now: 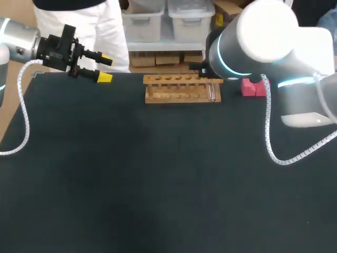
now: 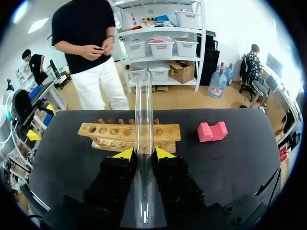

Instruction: Grasp the test tube, adjust it, and insert it.

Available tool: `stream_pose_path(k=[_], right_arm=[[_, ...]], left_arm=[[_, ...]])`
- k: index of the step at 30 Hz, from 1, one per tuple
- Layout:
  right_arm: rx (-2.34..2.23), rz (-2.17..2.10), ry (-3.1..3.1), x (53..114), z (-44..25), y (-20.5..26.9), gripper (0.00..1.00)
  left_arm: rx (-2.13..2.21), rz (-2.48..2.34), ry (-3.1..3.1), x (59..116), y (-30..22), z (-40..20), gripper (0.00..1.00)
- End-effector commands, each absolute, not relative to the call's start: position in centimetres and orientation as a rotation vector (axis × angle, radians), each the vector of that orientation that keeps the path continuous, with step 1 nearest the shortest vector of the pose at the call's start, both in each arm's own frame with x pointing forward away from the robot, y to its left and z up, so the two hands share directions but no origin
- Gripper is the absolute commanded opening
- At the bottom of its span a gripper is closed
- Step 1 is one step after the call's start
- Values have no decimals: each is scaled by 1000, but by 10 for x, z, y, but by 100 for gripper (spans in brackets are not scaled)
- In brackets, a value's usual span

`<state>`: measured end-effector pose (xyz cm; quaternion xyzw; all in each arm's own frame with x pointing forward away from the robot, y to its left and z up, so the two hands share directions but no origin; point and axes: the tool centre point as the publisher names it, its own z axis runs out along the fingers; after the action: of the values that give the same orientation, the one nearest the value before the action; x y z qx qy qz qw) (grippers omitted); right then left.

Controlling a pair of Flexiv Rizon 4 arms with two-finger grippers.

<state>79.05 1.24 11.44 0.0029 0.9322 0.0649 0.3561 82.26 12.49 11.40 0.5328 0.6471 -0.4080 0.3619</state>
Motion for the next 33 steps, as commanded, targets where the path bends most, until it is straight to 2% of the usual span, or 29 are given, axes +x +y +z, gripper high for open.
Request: stream_pose_path(k=[1, 33], right_arm=[[51, 144, 2353, 791, 107, 20, 0], [101, 168, 2429, 809, 57, 45, 0]], left_arm=[[1371, -1049, 1664, 822, 125, 113, 100], [1371, -1049, 1664, 822, 125, 113, 100]])
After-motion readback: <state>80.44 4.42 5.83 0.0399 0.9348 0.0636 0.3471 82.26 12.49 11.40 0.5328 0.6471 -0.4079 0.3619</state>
